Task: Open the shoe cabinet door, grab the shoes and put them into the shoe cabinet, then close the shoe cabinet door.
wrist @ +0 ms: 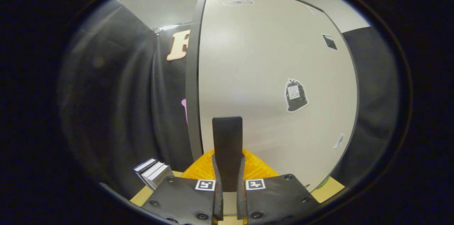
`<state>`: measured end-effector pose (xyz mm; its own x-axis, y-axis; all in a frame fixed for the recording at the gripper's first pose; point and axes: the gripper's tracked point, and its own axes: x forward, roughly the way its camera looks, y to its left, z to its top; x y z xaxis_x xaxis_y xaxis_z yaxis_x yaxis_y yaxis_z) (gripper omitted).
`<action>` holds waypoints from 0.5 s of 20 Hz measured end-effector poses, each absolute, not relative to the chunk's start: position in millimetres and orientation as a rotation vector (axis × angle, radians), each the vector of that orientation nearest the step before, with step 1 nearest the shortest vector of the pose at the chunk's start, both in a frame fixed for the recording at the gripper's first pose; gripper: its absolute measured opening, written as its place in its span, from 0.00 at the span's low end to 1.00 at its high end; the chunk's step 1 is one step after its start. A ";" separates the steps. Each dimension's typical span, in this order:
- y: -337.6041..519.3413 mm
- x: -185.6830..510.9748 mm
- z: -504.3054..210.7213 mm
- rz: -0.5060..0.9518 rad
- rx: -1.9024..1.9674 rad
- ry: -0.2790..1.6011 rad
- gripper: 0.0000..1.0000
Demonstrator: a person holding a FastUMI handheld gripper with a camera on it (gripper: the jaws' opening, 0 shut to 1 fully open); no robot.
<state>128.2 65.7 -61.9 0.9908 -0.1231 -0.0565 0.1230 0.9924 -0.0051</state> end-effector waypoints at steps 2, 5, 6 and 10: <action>67.4 129.1 -60.9 -0.123 0.006 0.048 0.07; 67.1 123.5 -60.6 -0.106 0.012 0.056 0.07; 67.5 121.0 -60.7 -0.098 0.014 0.059 0.07; 65.7 96.7 -60.8 -0.055 0.019 0.064 0.07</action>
<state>96.7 65.7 -60.8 0.9965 -0.0543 -0.0640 0.0556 0.9983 0.0173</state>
